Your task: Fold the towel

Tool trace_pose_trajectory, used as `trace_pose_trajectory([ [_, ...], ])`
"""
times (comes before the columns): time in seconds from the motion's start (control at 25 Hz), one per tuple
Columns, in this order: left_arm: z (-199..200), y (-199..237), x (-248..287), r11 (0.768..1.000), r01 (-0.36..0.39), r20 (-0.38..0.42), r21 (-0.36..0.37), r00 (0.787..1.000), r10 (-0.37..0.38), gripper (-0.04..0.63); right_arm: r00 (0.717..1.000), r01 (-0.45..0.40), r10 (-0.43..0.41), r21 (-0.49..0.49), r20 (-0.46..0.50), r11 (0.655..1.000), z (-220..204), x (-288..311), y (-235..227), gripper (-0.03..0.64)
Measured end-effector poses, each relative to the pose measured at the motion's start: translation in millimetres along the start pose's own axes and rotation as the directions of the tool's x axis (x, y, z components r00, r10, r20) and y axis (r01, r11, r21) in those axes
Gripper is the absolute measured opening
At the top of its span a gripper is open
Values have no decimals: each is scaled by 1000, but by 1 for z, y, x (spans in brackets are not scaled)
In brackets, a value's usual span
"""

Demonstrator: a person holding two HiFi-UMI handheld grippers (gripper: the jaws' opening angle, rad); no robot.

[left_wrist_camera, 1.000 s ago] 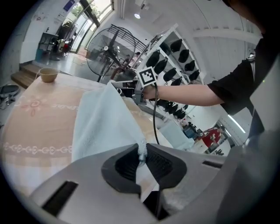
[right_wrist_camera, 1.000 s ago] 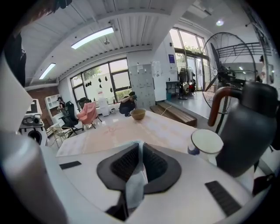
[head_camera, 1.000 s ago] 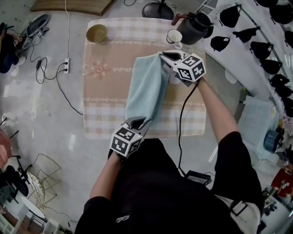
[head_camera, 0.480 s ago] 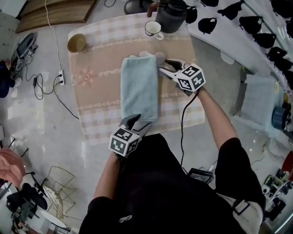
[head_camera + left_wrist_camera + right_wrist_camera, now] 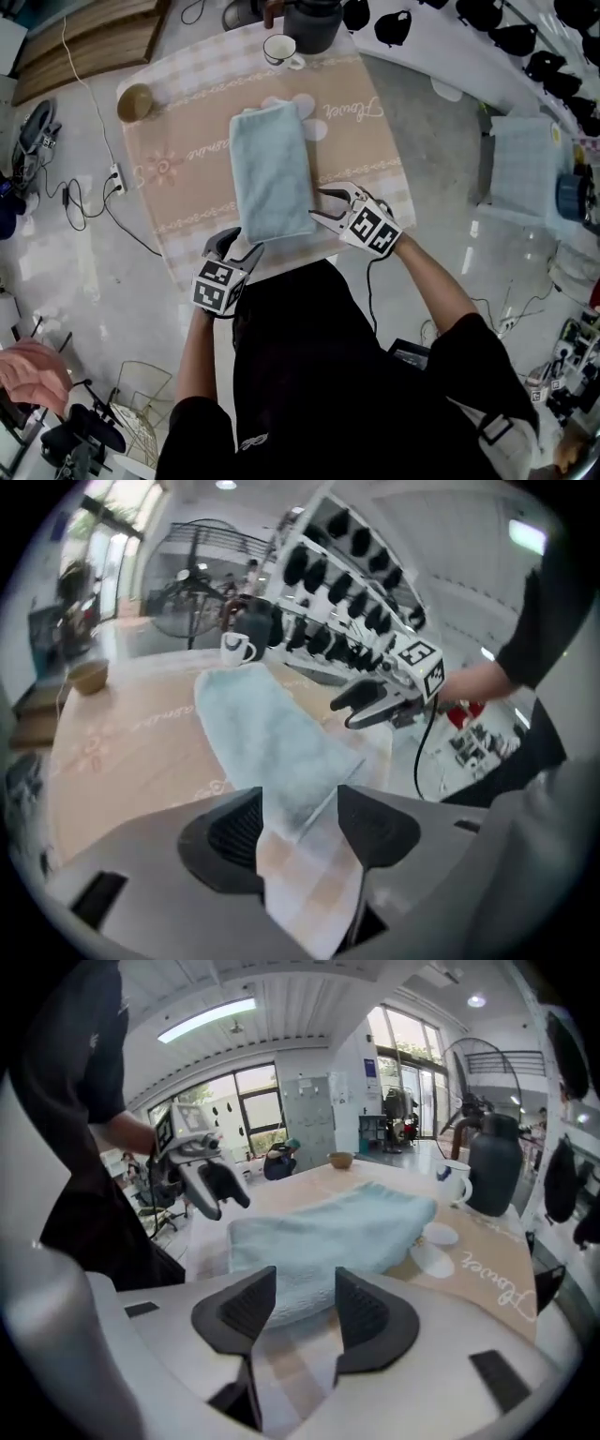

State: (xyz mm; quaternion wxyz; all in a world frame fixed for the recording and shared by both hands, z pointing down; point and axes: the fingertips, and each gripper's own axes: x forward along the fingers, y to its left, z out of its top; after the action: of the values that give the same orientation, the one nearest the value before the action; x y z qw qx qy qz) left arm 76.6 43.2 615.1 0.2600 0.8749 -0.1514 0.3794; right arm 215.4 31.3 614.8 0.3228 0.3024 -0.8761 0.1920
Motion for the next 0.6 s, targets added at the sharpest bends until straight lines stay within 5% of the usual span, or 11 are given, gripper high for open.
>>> trace_pose_trajectory([
  [0.08,-10,-2,2,982,23,-48,186,999,-15,232,999,-18,15,-68,-32,998,-4,0,26,176],
  [0.16,-22,-8,6,937,78,-103,339,994,-46,232,997,-39,32,-109,-66,993,-11,3,47,176],
  [0.32,-33,-16,14,781,156,-199,605,979,-42,232,991,-65,46,-146,-129,987,-26,11,77,176],
  [0.6,-52,-18,36,560,293,-334,775,942,-31,232,974,-46,-19,-281,-225,959,-47,35,87,176],
])
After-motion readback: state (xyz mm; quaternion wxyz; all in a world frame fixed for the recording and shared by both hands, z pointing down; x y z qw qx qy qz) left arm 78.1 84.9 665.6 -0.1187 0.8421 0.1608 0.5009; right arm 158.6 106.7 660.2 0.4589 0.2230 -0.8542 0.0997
